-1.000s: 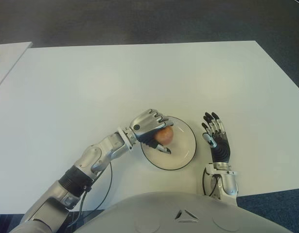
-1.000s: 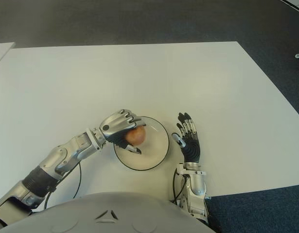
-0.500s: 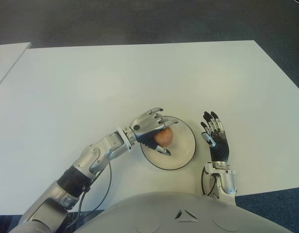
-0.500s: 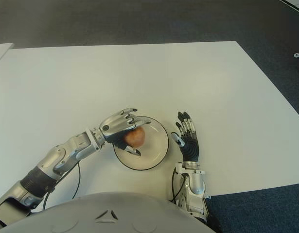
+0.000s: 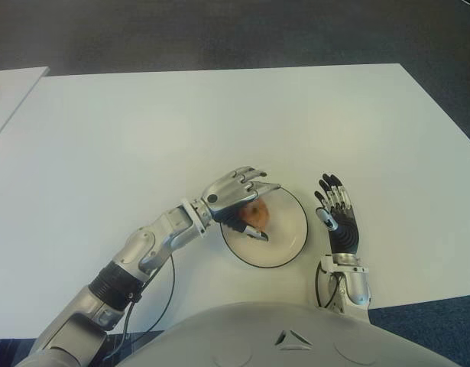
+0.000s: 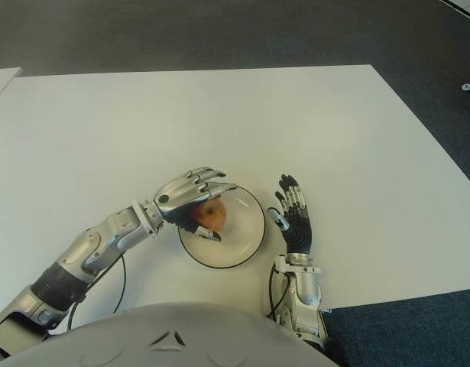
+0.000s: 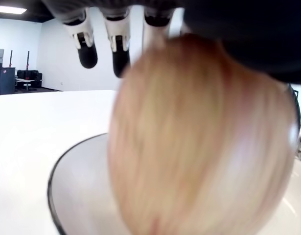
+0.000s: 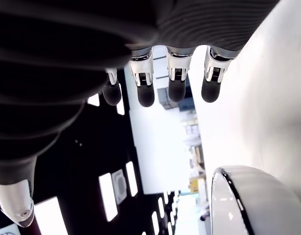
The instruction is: Put the apples into the plate.
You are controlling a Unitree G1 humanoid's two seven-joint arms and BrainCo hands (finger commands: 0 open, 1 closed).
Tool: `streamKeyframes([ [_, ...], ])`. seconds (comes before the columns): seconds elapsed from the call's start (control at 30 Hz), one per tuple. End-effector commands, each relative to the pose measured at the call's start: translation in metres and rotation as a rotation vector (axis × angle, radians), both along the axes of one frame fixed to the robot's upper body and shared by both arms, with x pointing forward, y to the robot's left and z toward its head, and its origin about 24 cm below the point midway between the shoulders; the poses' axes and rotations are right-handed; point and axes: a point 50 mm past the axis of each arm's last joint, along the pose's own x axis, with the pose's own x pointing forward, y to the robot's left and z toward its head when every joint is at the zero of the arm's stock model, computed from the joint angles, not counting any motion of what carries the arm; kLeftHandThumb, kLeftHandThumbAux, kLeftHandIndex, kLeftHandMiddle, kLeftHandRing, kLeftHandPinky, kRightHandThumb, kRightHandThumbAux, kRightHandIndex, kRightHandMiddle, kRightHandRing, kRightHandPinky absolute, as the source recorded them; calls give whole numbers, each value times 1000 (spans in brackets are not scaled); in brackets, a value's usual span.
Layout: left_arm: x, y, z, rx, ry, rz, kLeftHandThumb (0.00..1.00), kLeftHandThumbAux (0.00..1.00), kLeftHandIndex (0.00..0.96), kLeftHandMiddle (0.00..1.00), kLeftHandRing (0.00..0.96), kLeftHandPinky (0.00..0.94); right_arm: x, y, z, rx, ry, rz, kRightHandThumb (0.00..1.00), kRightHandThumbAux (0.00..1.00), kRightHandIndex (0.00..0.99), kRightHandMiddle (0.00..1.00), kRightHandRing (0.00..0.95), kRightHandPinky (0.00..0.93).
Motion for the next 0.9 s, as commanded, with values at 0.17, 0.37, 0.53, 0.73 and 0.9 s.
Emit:
streamKeyframes([
  [0.17,-2,0,0,-9,8,5,158,219,0,0,0,0,-18,8,-30,45,178,2,183,589,69,93,41,19],
  [0.37,-1,0,0,-18,-4,6,160,218,0,0,0,0,-17,8,-30,46,180,2,177,593,70,93,43,18],
  [0.53,-1,0,0,-16,-9,9,162,218,0,0,0,0,-17,7,-30,49,188,1,177,591,74,84,35,9],
  [0.73,0,1,1,-31,-4,33,166,220,0,0,0,0,-17,7,-30,57,183,7,181,583,74,80,33,24],
  [0.9,1,5,-1,-76,32,89,183,219,0,0,0,0,-16,7,-31,55,182,8,174,578,75,75,33,26],
])
